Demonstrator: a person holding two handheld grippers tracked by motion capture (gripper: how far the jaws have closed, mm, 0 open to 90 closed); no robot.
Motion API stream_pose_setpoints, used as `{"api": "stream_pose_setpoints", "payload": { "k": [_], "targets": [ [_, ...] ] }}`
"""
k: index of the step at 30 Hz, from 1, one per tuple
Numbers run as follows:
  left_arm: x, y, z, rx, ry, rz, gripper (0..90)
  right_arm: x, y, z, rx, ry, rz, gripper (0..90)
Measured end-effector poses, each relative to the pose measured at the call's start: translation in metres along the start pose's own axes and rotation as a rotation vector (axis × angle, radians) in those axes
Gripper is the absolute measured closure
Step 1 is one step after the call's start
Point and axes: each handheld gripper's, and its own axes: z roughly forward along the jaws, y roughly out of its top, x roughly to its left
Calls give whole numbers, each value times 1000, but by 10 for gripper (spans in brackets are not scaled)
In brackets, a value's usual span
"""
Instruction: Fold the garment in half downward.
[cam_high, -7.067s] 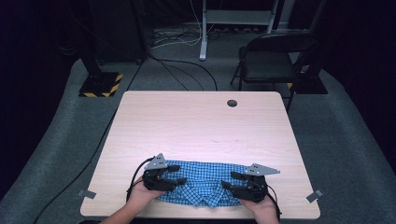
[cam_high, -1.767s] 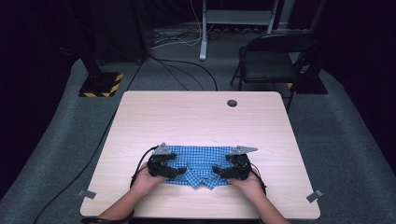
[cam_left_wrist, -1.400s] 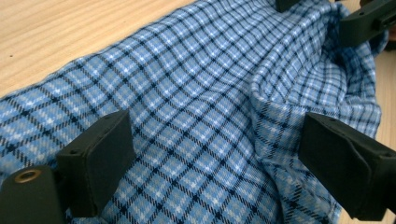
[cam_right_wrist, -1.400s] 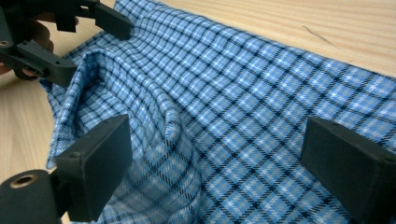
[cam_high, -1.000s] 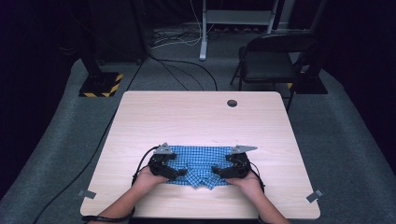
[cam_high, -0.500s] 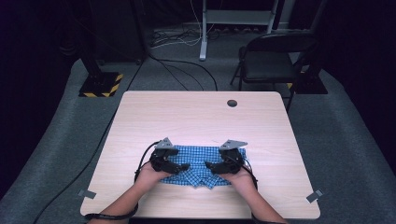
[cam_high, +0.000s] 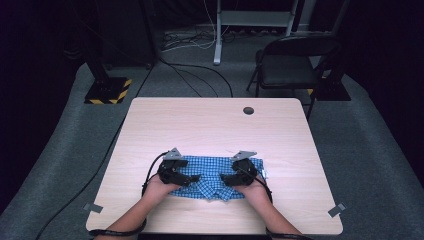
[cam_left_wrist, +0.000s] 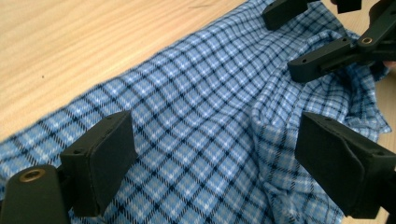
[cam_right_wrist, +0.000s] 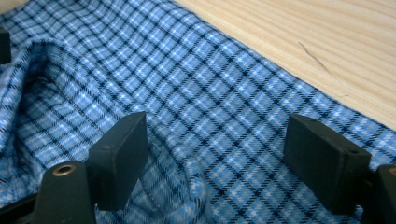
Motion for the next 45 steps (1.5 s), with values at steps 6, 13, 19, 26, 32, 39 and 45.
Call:
{"api": "stream_pose_setpoints", "payload": {
  "k": [6,13,19,26,32,39,45],
  "targets": [
    [1,-2,0,5,-2,-15,132,1,-5,-1,-12,-30,-1,216],
    [1,0,-2,12,-2,-9,139,-3,-5,-3,-23,3,37,196],
    [3,4,-9,-2,5,-11,139,-1,-1,-12,-48,31,41,195],
    [5,3,-17,-6,14,-10,142,8,2,-21,-75,59,22,192],
    [10,1,-24,-18,26,-25,148,15,3,-24,-86,90,14,189],
    [14,0,-28,-20,36,-23,157,19,3,-28,-102,104,-1,190],
    [16,0,-29,-17,38,-32,160,22,2,-30,-103,117,-16,191]
  ]
}}
